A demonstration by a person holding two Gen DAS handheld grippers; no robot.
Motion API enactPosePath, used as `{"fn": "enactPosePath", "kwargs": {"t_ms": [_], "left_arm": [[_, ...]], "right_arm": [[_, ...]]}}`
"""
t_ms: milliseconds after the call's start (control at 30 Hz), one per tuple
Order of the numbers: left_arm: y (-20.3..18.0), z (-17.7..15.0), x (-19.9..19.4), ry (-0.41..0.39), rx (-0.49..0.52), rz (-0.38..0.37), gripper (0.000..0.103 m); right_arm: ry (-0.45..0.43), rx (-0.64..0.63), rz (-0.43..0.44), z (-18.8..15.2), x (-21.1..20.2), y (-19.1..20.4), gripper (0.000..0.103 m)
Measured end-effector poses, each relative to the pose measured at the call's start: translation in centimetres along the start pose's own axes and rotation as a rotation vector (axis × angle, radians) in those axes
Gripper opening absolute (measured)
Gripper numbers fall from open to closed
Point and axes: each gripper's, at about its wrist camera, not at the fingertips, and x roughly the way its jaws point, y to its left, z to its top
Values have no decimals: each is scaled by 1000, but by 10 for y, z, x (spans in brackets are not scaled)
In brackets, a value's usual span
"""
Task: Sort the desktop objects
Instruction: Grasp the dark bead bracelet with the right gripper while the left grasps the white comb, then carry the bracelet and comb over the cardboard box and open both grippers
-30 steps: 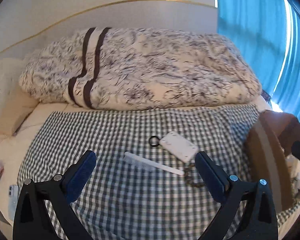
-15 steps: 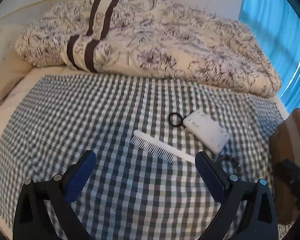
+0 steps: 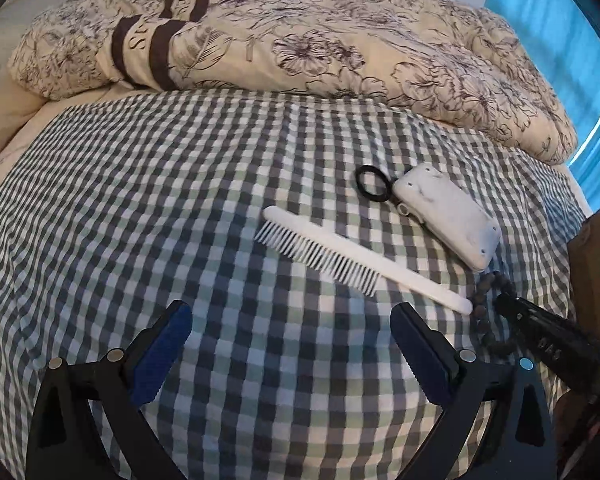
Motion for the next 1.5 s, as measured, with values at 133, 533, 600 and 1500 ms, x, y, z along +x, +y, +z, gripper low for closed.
{"fn": "enactPosePath", "kwargs": {"t_ms": [133, 533, 600, 1500], "left_arm": [[-10, 3, 2, 8, -4, -30, 102], [-66, 9, 45, 165, -99, -32, 102], [-72, 12, 54, 163, -120, 25, 101], [-3, -3, -64, 1, -88, -24, 4]], "right_arm": [[-4, -35, 19, -4, -8, 4, 12], [-90, -68, 12, -26, -57, -35, 12], [-102, -87, -8, -30, -60, -37, 12], [-248, -41, 148, -25, -142, -38, 12]]}}
